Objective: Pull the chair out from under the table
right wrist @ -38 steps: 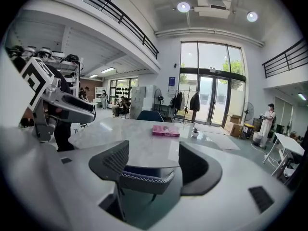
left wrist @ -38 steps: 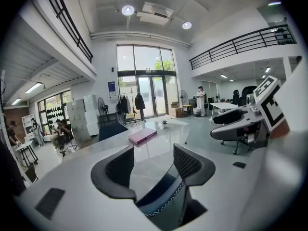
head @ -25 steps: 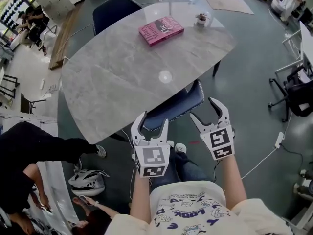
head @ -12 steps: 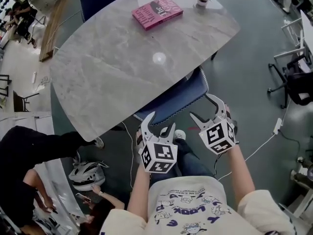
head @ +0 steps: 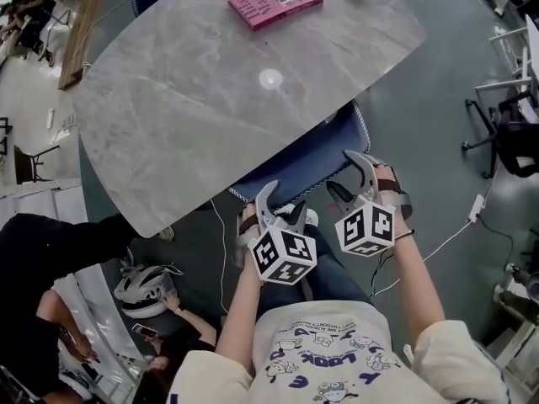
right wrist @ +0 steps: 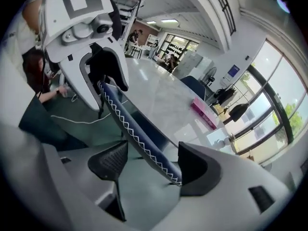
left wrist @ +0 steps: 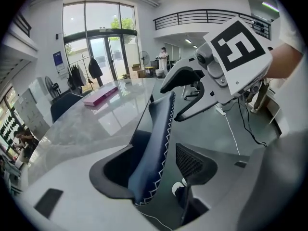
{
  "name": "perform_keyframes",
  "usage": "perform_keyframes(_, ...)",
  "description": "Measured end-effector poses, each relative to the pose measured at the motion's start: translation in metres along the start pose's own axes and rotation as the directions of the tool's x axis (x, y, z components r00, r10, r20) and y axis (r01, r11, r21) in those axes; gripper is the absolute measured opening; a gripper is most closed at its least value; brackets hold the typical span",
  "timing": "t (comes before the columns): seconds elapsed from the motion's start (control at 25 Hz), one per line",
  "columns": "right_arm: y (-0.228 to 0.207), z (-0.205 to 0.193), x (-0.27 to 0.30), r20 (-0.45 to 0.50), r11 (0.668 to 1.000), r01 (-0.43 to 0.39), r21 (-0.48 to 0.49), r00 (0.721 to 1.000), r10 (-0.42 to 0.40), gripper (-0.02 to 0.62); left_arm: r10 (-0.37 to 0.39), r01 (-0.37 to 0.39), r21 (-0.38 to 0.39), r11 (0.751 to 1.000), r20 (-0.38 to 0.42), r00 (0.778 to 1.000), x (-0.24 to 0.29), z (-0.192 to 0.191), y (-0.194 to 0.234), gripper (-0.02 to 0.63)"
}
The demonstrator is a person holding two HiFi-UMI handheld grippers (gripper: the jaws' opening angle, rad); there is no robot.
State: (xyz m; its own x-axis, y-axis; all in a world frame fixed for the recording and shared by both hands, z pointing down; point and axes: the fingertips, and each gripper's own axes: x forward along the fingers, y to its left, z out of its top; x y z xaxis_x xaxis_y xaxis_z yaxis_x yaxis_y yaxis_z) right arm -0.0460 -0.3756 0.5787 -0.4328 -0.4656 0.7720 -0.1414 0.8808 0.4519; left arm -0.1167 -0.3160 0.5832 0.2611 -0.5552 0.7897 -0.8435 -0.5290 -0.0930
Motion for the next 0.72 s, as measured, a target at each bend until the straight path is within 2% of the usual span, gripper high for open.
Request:
perform_keyframes(0.12, 0.004, -0.004, 0.013, -0.03, 0.993, -0.018, -0.114, 0.999, 0.014, 0.334, -0.018, 0.019, 0.046, 0.999, -0.018, 1.0, 0.014, 0.0, -0.005, 0.265)
perform_keyframes(0.2, 0.008, -0.006, 0.02, -0.045, 0.982, -0.038, -0.183, 0.999, 0.03, 0.331, -0.019, 0.021, 0.068, 0.997, -0.027, 0.999, 0.02, -0.001, -0.006, 0.191)
perform_keyframes(0.28, 0.012, -0.006, 0.025, -0.057, 0.966, -0.056, -0.251, 0.997, 0.043, 0.297, -0.031, 0.034, 0.081, 0.996, -0.039, 0.999, 0.024, -0.002, -0.008, 0.169)
perform_keyframes(0.52, 0.017, -0.004, 0.035, -0.085, 0.895, -0.102, -0.435, 0.994, 0.072, 0.265, -0.026, 0.041, 0.164, 0.986, -0.097, 0.995, 0.029, -0.005, -0.011, 0.127)
perform_keyframes(0.72, 0.028, -0.007, 0.037, -0.106, 0.831, -0.159, -0.533, 0.987, 0.121, 0.171, -0.043, 0.061, 0.166, 0.984, -0.114, 0.993, 0.031, -0.006, -0.012, 0.114)
